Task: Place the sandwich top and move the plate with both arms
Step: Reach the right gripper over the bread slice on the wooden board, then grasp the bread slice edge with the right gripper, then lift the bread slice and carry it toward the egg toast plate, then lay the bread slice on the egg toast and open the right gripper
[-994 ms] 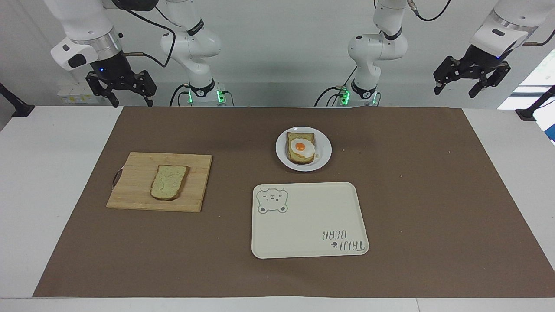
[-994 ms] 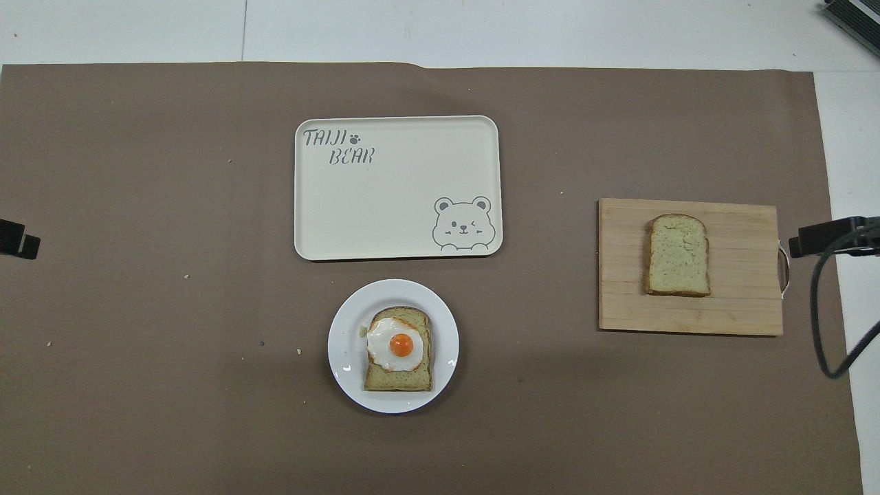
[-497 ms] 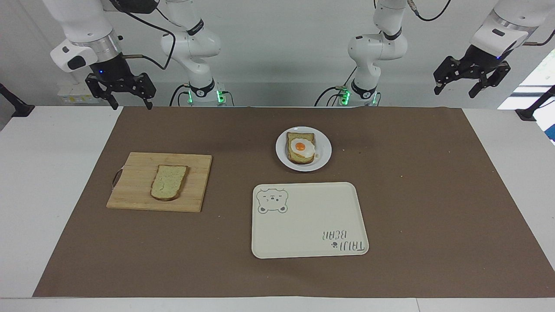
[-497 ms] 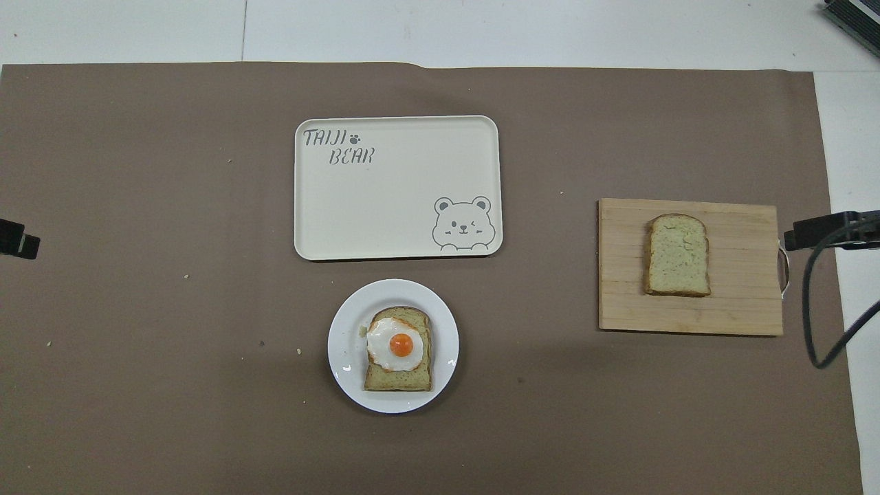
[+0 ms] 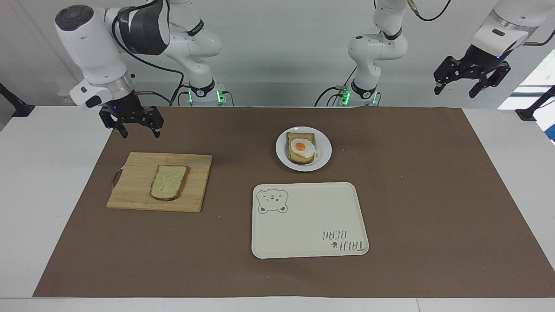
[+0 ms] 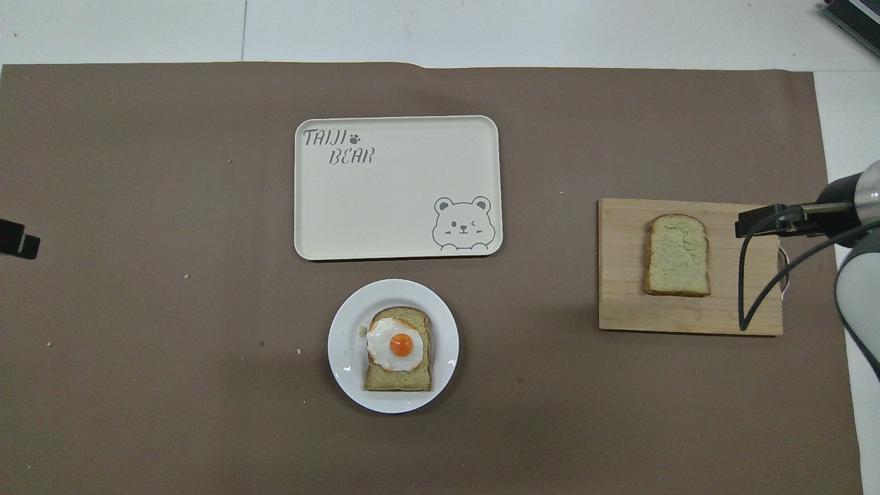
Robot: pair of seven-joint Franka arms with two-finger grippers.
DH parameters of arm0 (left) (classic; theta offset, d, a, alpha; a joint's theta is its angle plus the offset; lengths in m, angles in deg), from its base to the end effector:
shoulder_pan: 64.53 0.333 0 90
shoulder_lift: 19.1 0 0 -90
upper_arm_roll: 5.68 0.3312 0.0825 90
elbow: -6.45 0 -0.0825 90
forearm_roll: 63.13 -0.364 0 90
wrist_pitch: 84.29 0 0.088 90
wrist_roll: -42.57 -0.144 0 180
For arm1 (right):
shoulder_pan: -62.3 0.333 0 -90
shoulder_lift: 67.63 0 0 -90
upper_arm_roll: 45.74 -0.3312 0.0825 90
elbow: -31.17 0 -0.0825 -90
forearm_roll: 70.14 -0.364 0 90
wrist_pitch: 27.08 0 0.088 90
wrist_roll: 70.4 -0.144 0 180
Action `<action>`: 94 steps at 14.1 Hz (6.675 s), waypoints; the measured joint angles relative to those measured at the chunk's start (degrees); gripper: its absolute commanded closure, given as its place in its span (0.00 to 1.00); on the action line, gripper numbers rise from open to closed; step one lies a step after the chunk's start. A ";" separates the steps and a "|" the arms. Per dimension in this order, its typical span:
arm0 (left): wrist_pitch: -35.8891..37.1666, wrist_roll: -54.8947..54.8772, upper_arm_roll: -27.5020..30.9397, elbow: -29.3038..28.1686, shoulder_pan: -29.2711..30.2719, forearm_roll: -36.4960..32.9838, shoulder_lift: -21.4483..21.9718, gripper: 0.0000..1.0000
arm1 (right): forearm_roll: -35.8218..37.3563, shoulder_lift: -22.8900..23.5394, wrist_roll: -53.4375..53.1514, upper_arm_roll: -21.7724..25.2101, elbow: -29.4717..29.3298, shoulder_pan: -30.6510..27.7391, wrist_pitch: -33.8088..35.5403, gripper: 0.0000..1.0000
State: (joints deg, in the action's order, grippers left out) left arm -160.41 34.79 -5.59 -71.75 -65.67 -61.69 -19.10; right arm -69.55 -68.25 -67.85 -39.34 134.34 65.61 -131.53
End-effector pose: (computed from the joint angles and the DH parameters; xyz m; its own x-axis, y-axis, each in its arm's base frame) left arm 0.5045 -0.0133 0.6723 0.9867 -0.1594 -0.0326 -0.1585 -0.9869 0.0293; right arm 0.5440 -0.0308 0.5255 0.9994 -0.0069 0.0327 -0.0072 -0.9999 0.0103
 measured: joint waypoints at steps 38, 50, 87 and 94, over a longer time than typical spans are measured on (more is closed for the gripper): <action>0.11 0.08 0.03 0.00 0.30 0.00 0.11 0.00 | -9.26 16.16 4.88 0.41 11.44 -6.09 -22.19 1.00; 0.03 0.06 -0.30 -0.20 0.13 -0.05 0.32 0.00 | -13.49 12.35 4.88 -1.69 6.98 -5.02 -16.14 1.00; 0.99 0.26 -0.03 -2.59 0.32 -0.05 2.09 0.00 | -32.48 10.17 -24.63 -13.45 12.94 25.69 -20.31 1.00; 1.75 0.51 0.01 -2.97 0.34 -0.05 2.22 0.00 | -32.48 12.34 -24.63 -13.07 13.30 26.24 -21.25 0.00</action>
State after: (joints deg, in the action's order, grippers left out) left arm -158.66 35.31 -5.57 -74.72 -65.33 -61.73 -16.89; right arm -102.03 -55.91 -92.47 -52.41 147.64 91.85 -152.77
